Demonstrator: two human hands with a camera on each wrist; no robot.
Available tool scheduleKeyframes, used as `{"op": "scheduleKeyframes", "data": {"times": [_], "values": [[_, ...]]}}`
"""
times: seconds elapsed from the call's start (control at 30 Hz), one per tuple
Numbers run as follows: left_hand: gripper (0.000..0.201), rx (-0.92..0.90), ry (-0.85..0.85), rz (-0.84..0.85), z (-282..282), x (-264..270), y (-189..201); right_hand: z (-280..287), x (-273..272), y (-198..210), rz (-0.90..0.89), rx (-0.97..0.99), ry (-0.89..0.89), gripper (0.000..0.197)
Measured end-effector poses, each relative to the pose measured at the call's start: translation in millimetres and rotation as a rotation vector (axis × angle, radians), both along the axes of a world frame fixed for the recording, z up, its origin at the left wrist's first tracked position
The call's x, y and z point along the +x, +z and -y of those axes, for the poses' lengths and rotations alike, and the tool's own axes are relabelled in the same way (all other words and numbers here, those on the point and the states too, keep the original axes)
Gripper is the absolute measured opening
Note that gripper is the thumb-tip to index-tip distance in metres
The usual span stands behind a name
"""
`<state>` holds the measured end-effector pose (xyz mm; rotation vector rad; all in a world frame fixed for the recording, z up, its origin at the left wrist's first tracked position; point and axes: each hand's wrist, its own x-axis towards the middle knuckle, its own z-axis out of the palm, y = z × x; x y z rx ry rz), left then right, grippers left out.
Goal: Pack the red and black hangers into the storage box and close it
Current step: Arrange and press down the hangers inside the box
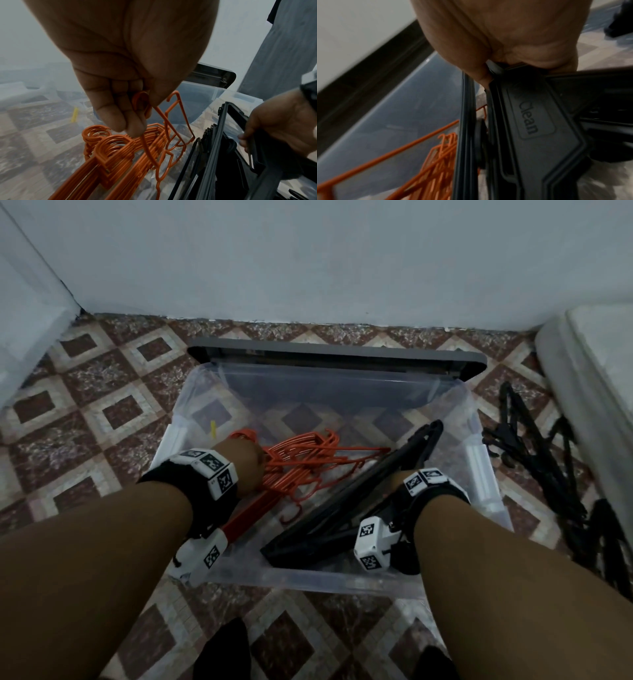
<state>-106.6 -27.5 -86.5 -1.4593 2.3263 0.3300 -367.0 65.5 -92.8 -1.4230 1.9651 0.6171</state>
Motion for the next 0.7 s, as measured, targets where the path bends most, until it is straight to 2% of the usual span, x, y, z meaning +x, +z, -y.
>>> {"op": "scheduleKeyframes", "data": {"times": [0.17,0.3,0.43,0.53,0.6,0.63,0.67,0.7], "values": [[0.032,0.034,-0.008,-0.002,3,3,-2,-5,-3,-18,-0.031,0.046,0.012,0.064],[0.032,0.029,0.000,-0.021,4,1,1,-8,-7,-24,-0.040,0.037,-0.049,0.050],[0.032,-0.007,-0.008,-0.083,-2,-5,8,-7,-12,-7,-0.077,-0.015,0.022,0.044],[0.032,-0.074,-0.023,-0.196,-6,-14,30,-7,-23,15,-0.146,-0.107,0.063,0.041],[0.032,-0.126,-0.051,-0.281,-10,-22,50,-3,-35,28,-0.112,-0.223,-0.057,0.031],[0.032,-0.155,-0.063,-0.332,-13,-28,62,1,-40,37,-0.015,-0.316,-0.189,0.028],[0.030,-0.185,-0.078,-0.383,-17,-34,76,5,-41,50,0.180,-0.410,-0.392,0.028],[0.028,-0.217,-0.093,-0.429,-21,-40,90,8,-37,64,0.461,-0.503,-0.676,0.029]]}}
